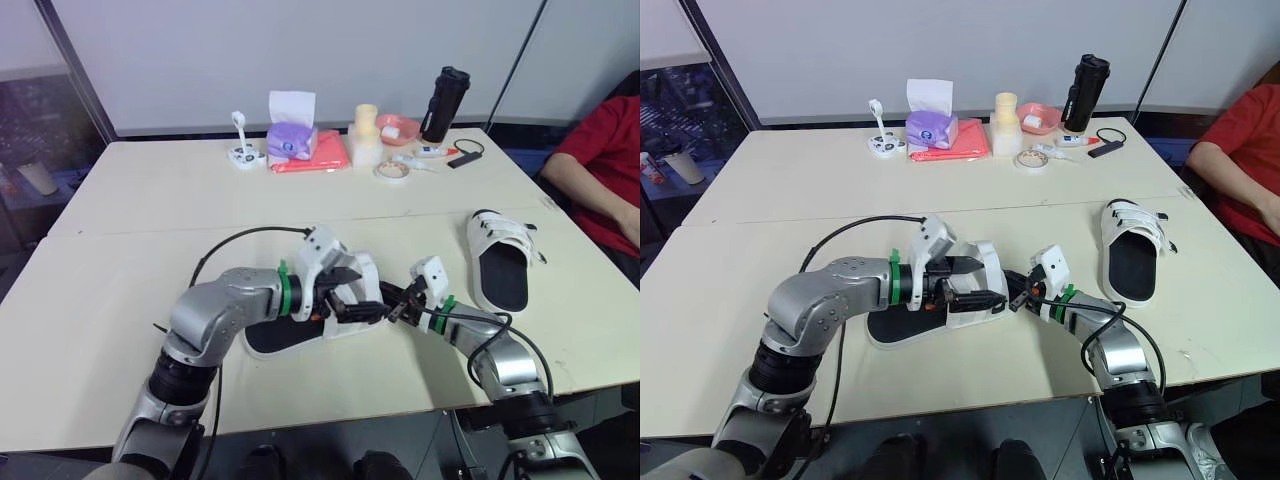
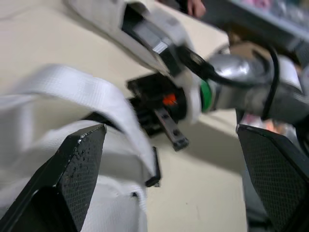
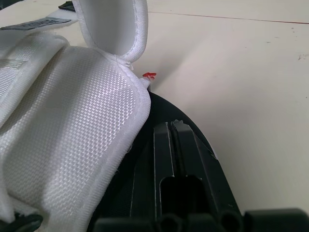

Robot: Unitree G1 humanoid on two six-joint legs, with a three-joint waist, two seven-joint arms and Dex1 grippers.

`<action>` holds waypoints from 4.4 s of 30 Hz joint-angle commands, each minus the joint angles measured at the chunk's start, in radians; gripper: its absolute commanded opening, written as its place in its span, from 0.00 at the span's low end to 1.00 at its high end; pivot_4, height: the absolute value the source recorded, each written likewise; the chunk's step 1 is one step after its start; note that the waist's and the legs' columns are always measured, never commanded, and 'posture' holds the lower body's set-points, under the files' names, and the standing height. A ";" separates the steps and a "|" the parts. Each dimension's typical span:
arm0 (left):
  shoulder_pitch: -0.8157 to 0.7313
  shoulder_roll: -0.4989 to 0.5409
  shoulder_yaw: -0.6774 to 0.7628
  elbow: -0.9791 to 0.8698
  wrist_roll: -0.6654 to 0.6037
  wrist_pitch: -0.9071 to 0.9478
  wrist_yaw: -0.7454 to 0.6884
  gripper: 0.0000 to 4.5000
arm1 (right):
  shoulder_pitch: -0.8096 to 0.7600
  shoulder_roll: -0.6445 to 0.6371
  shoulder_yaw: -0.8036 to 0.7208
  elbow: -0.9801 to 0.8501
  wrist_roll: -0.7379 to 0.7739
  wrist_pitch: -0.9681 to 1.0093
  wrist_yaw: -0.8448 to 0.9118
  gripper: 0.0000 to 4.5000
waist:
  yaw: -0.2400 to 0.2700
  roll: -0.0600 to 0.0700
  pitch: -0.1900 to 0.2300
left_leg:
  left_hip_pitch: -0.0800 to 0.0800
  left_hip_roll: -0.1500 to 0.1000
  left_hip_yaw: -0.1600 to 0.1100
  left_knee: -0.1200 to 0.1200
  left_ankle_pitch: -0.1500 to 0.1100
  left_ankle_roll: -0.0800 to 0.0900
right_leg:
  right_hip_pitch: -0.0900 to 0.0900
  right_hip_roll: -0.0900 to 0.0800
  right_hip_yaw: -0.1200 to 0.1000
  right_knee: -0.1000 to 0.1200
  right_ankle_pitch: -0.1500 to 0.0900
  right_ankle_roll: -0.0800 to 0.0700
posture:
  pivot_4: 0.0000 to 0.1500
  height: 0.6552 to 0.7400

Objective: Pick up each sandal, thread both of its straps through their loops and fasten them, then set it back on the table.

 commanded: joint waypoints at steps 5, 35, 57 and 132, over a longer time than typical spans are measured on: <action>-0.039 -0.128 0.062 0.116 -0.025 0.055 0.142 0.94 | 0.037 0.020 0.049 0.102 -0.048 0.047 -0.009 0.00 | -0.005 -0.001 0.000 | 0.001 0.000 0.000 0.000 0.000 0.000 | 0.000 0.000 0.000 0.000 0.000 0.000 | 1.00 1.00; -0.014 -0.029 -0.137 0.064 0.018 -0.146 0.113 0.01 | 0.045 0.019 0.048 0.102 -0.053 0.041 -0.011 0.00 | -0.003 -0.001 0.000 | 0.001 0.000 0.003 0.000 0.000 0.000 | 0.001 0.000 0.001 0.000 0.000 0.000 | 1.00 1.00; -0.011 0.124 -0.384 0.086 0.314 -0.480 -0.015 0.01 | 0.055 0.023 0.043 0.101 -0.052 0.040 -0.017 0.00 | -0.001 0.000 -0.001 | 0.001 0.001 0.001 -0.001 0.000 0.000 | 0.000 0.000 0.001 -0.001 -0.001 -0.003 | 1.00 1.00; 0.067 0.027 -0.304 0.157 0.225 -0.201 0.106 0.79 | 0.069 0.032 0.034 0.095 -0.052 0.035 -0.039 0.00 | 0.006 0.002 -0.006 | 0.008 0.004 0.001 -0.001 0.000 0.001 | 0.010 -0.004 0.001 -0.015 0.000 -0.009 | 1.00 1.00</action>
